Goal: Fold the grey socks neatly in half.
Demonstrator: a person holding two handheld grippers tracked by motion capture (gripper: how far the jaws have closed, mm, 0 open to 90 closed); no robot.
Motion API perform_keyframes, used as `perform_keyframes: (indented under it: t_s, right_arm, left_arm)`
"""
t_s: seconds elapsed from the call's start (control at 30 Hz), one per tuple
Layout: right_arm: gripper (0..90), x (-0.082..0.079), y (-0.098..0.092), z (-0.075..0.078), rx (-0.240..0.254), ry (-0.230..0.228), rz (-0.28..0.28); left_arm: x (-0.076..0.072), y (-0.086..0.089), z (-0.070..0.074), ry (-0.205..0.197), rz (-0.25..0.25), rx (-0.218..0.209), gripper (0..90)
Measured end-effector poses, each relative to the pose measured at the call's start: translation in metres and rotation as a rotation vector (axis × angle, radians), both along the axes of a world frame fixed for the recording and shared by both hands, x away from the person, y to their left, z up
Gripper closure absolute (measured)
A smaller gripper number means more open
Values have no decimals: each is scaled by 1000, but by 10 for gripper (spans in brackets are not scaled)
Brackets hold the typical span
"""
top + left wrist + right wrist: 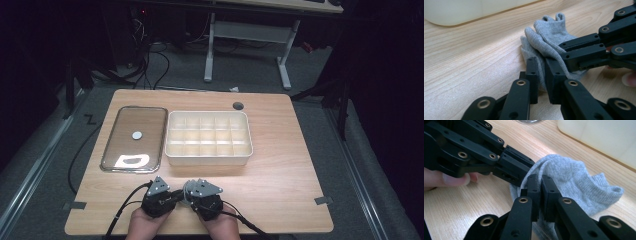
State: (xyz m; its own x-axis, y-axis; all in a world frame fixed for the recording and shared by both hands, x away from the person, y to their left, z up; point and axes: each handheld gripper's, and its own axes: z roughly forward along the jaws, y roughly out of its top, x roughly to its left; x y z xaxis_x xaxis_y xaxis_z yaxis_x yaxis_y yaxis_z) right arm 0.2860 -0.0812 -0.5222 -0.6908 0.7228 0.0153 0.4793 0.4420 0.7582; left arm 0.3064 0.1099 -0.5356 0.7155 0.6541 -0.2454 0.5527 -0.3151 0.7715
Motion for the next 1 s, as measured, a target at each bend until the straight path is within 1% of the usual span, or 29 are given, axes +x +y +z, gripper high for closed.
perform_keyframes:
  t_s: [0.03,0.1,0.13,0.17,0.2,0.23,0.27,0.33,0.37,0.43,0.47,0.53,0.6,0.67,0.83,0.87,0.9,0.93,0.97,1.0]
  right_arm:
    - [868,0,-1,0,1,-1,0]
    - [868,-1,-2,-1,1,-4,-1]
    - [868,-1,-2,-1,1,-4,-1]
    - [867,-1,-3,-1,1,-3,0]
    - [867,-1,-3,-1,1,-3,1]
    - [867,-1,-3,-1,-1,-3,1]
    - [867,-2,-4,-1,-1,-4,2]
    - [867,-2,-4,-1,0,-7,5]
    - [867,-2,-4,-2,0,-12,8]
    - [867,-1,-3,-2,-4,-14,11]
    - [867,-1,-3,-2,-3,-14,12]
    - [868,-1,-2,0,-1,-17,11]
    - [867,-4,-2,6,10,-40,19]
    - [867,-6,-1,9,29,-39,28]
    - [867,-5,4,-2,1,-15,46]
    - [867,-4,4,-4,5,-1,41]
    - [867,-4,4,-5,16,-3,45]
    - [867,-3,4,-6,16,-1,45]
    - [867,-3,4,-6,15,-3,46]
    - [867,-3,4,-6,12,-4,47]
  left_arm:
    - [1,1,0,8,-1,-4,790]
    - [1,4,1,17,-9,-26,754]
    - [1,6,2,19,-9,-45,754]
    - [-1,9,3,20,-13,-53,750]
    - [-1,12,4,15,-17,-50,751]
    - [-2,15,4,14,-18,-48,773]
    - [-1,18,4,24,-19,-53,802]
    - [2,20,1,57,-19,-61,860]
    - [2,18,1,61,-23,-54,876]
    - [1,15,1,49,-28,-34,883]
    - [1,15,0,51,-28,-28,883]
    - [1,15,0,51,-27,-27,883]
    - [1,15,0,51,-26,-27,883]
    - [1,15,0,50,-26,-28,883]
    - [0,15,0,48,-30,-32,883]
    - [1,16,1,49,-30,-35,883]
    - [1,17,2,50,-24,-48,877]
    - [2,20,3,49,-11,-64,847]
    - [3,22,6,34,0,-83,832]
    - [4,24,10,11,10,-95,832]
